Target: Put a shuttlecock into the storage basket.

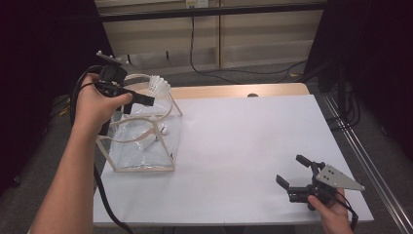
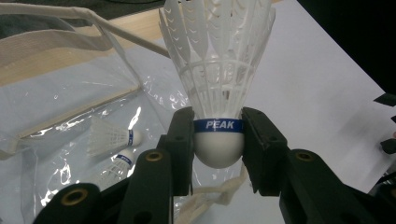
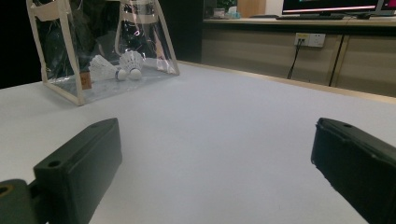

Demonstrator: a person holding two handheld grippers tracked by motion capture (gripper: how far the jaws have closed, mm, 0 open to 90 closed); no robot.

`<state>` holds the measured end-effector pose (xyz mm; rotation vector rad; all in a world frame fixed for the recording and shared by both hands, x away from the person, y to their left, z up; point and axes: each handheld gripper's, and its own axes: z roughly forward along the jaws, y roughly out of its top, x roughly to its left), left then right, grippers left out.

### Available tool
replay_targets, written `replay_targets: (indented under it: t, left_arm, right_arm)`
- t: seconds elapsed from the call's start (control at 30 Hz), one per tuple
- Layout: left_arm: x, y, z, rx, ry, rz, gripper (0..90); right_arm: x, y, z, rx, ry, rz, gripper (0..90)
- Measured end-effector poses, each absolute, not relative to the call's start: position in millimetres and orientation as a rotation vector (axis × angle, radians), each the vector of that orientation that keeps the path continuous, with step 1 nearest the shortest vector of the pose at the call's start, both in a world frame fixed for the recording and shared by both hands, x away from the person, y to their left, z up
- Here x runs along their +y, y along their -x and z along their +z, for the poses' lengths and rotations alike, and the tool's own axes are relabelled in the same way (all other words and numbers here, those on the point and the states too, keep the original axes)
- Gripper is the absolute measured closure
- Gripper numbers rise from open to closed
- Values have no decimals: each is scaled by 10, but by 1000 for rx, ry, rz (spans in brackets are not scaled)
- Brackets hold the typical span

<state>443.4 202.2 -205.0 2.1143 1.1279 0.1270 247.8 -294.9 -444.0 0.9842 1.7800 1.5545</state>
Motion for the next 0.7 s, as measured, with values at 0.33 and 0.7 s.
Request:
replay_targets:
  t: [0.33,0.7]
  left_arm:
    - [2103,-4457,-2076,1138,-2117,143,657]
    - [2147,-4475,-2097,1141,-2121,170,656]
  right_arm:
    - [-2954,-2481,-4441,1778,-989,1554,15]
    - [-2953,-2482,-4442,1775,-990,1558,15]
